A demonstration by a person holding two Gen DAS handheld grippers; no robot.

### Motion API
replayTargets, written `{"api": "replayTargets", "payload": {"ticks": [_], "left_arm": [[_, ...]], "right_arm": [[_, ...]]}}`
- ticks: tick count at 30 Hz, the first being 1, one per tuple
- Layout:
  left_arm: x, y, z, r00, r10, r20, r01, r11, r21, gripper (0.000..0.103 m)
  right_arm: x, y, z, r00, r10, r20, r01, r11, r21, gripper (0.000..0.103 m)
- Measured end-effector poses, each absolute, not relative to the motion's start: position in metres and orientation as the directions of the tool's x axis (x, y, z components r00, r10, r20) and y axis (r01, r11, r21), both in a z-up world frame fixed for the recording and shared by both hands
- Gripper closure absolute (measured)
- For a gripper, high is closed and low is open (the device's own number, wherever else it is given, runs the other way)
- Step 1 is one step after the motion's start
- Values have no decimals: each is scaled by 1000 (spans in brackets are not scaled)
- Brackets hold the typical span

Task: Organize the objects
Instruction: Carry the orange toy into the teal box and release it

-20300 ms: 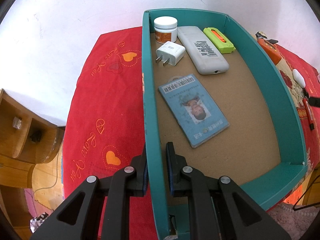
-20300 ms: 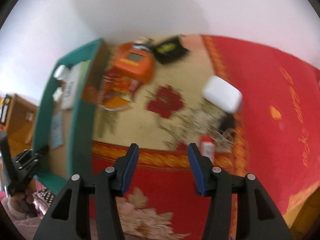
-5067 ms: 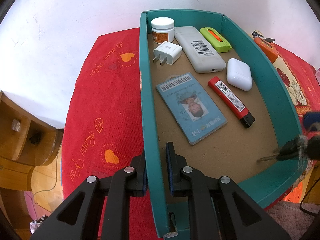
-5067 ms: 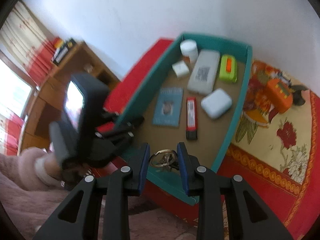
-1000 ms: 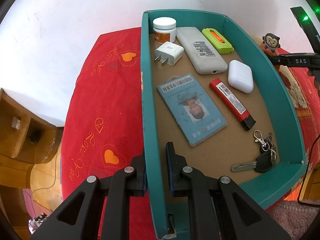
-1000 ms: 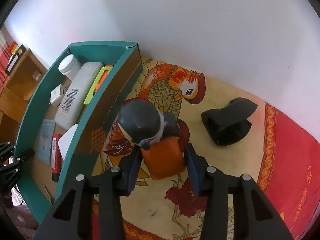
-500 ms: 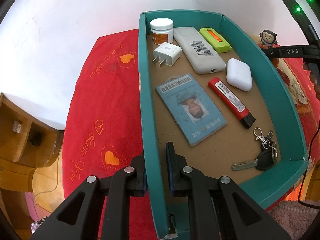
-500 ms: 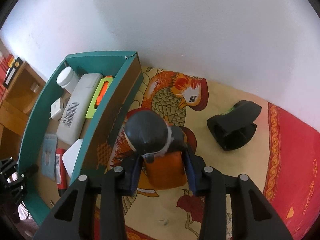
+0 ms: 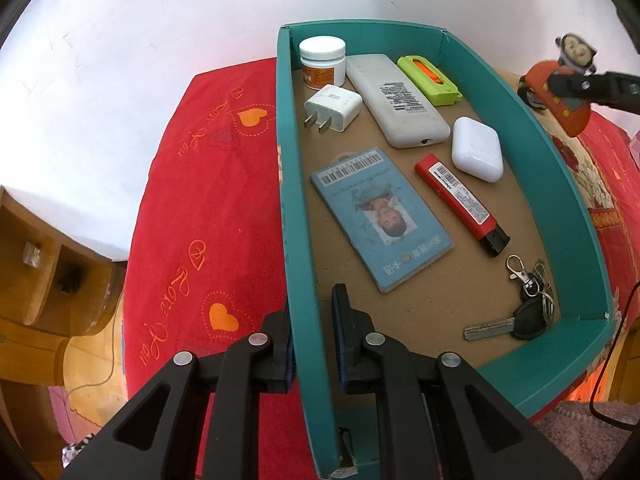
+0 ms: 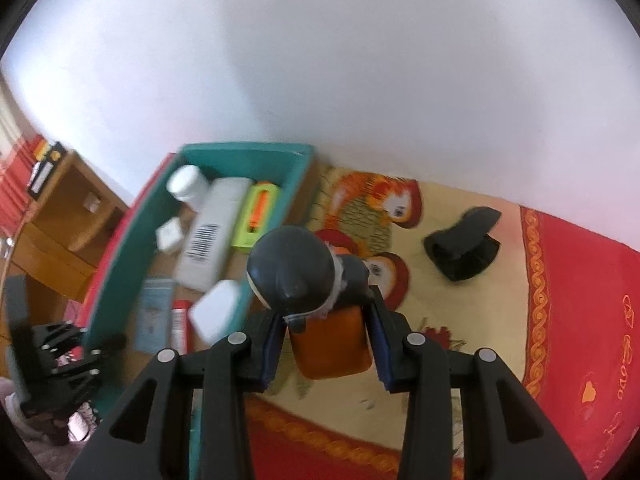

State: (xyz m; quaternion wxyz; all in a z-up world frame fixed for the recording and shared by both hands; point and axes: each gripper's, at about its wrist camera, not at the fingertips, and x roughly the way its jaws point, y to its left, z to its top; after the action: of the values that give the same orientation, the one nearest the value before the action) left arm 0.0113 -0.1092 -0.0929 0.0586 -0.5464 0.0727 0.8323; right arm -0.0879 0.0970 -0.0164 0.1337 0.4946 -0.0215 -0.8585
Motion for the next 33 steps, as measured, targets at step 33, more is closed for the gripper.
{"api": "replayTargets", "payload": {"ticks": [33], "left_arm": [[10,-115,-93,-395,58,-917,-204,-979,26,88]], "right_arm": [[-32,-46,-64,-172,-419,-891,535,-800,273,66]]}}
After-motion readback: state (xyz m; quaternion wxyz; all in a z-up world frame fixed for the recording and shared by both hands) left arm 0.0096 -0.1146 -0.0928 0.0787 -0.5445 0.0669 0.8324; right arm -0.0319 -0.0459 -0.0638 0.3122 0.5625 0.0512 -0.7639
